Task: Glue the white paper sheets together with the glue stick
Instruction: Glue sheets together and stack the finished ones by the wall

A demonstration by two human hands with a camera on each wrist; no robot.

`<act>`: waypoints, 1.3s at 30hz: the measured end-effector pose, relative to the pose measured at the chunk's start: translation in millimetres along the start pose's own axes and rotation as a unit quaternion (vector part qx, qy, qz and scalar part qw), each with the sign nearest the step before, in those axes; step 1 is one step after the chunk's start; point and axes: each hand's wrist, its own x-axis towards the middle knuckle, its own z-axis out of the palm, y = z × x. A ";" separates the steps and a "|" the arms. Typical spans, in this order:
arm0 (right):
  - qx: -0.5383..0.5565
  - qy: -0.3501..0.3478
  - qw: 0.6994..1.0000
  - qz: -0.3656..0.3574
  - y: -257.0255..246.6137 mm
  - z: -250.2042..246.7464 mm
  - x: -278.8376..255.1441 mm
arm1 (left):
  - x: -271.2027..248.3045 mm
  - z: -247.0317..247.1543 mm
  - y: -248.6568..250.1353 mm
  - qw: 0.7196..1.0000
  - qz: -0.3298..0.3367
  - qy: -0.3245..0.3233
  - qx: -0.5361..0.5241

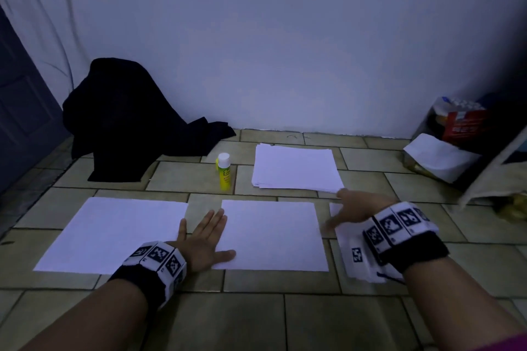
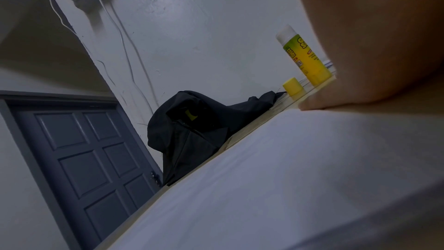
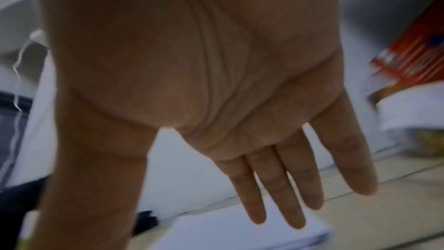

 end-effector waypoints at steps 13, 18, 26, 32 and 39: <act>0.078 0.039 0.996 0.014 70.1 74.6 -6.0 | -1.8 -1.3 -1.9 1.000 0.012 -0.003 0.021; 0.132 0.070 0.989 -0.004 81.3 70.6 -10.8 | -3.4 -9.5 -10.1 0.999 0.043 0.005 -0.012; 0.271 0.337 0.902 0.026 65.0 40.5 -44.2 | -4.9 -6.8 -1.5 0.997 0.028 0.059 -0.035; 0.297 0.226 0.921 -0.115 -26.9 42.6 -46.6 | 0.1 -2.7 0.9 1.000 0.008 0.021 -0.020; 0.322 0.088 0.937 -0.100 -98.1 81.8 -12.1 | 7.3 -2.2 4.6 0.999 -0.017 -0.017 0.044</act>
